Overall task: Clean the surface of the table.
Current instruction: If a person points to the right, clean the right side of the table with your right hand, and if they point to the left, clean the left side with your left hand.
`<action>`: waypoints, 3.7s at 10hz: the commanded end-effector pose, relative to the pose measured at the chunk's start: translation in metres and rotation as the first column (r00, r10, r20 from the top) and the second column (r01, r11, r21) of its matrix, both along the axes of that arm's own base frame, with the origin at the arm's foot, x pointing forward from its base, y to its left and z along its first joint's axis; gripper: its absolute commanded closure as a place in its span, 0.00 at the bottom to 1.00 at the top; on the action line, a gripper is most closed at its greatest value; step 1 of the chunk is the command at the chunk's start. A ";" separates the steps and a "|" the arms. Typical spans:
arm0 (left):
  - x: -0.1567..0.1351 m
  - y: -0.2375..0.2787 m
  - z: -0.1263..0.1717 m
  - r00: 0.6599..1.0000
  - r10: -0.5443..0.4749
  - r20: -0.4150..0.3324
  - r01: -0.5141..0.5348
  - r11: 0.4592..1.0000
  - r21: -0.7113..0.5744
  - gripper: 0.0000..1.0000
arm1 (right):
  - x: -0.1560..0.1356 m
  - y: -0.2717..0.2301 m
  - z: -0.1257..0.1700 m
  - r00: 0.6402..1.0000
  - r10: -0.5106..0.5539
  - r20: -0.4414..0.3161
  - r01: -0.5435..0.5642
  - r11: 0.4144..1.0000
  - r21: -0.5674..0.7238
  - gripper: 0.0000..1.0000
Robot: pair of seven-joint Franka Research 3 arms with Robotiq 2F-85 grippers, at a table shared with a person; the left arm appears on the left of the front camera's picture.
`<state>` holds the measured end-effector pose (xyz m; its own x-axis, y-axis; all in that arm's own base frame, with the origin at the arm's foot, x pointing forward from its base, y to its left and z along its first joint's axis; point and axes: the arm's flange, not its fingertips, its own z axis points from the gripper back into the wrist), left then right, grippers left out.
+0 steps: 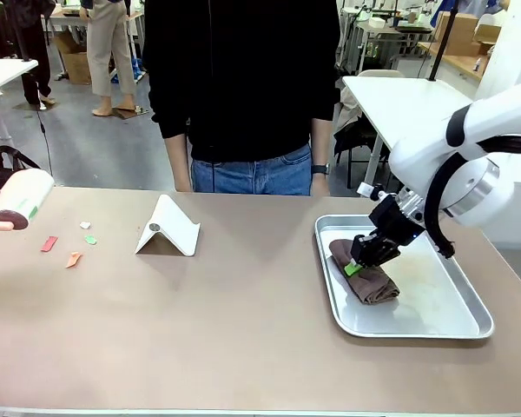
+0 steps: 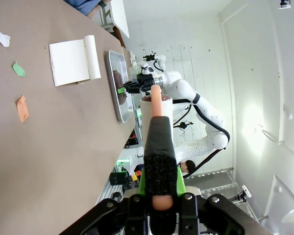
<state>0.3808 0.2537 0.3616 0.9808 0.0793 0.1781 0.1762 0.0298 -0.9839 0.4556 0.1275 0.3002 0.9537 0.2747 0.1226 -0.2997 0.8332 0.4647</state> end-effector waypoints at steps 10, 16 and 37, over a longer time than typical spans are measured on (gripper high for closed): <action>-0.003 0.001 0.004 1.000 -0.005 0.019 0.005 1.000 -0.013 1.00 | 0.010 -0.070 -0.001 0.958 -0.272 0.093 0.287 0.923 -0.255 0.89; -0.003 0.001 0.004 1.000 -0.005 0.019 0.005 1.000 -0.013 1.00 | 0.002 -0.122 0.003 0.905 -0.412 0.101 0.424 0.871 -0.246 0.89; -0.003 0.001 0.004 1.000 -0.005 0.019 0.005 1.000 -0.013 1.00 | -0.114 -0.264 0.073 0.977 -0.203 -0.065 0.154 0.464 0.872 0.89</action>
